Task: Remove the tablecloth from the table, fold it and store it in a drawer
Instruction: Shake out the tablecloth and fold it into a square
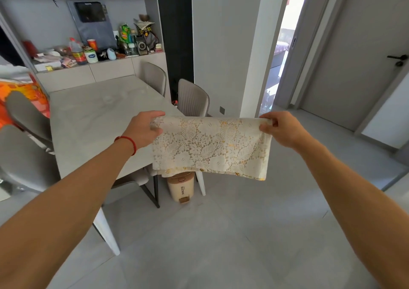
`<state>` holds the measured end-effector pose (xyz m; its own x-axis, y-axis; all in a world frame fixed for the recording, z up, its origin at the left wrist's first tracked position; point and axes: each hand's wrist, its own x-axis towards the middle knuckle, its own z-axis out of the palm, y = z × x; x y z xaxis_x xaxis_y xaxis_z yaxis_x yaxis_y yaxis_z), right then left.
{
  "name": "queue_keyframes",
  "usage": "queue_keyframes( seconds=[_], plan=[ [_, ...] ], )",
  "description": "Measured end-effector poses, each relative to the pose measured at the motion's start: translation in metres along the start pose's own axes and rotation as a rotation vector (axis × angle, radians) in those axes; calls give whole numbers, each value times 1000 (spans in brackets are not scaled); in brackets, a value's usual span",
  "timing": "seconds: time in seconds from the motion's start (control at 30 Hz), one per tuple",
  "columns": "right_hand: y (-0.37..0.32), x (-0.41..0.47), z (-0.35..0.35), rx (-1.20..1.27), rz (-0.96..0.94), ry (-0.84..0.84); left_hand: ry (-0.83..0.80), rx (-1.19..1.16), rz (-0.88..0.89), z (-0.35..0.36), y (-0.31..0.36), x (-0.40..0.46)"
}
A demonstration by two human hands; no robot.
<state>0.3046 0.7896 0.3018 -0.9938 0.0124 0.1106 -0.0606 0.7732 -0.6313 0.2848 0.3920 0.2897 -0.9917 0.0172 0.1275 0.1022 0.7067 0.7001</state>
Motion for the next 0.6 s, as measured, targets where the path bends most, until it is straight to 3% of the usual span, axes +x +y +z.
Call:
queue_keyframes(
  seconds=[0.17, 0.4, 0.5, 0.6],
  plan=[
    [-14, 5, -5, -109, -51, 69, 122, 237, 92, -5, 18, 5],
    [-24, -1, -16, -104, -122, 63, 28, 409, 51, -29, 29, 12],
    [-29, -11, -17, 75, -85, 150, -122, 462, 153, -45, 32, 11],
    [-33, -19, -21, 253, -98, 244, -326, 362, 163, -63, 32, 8]
  ],
)
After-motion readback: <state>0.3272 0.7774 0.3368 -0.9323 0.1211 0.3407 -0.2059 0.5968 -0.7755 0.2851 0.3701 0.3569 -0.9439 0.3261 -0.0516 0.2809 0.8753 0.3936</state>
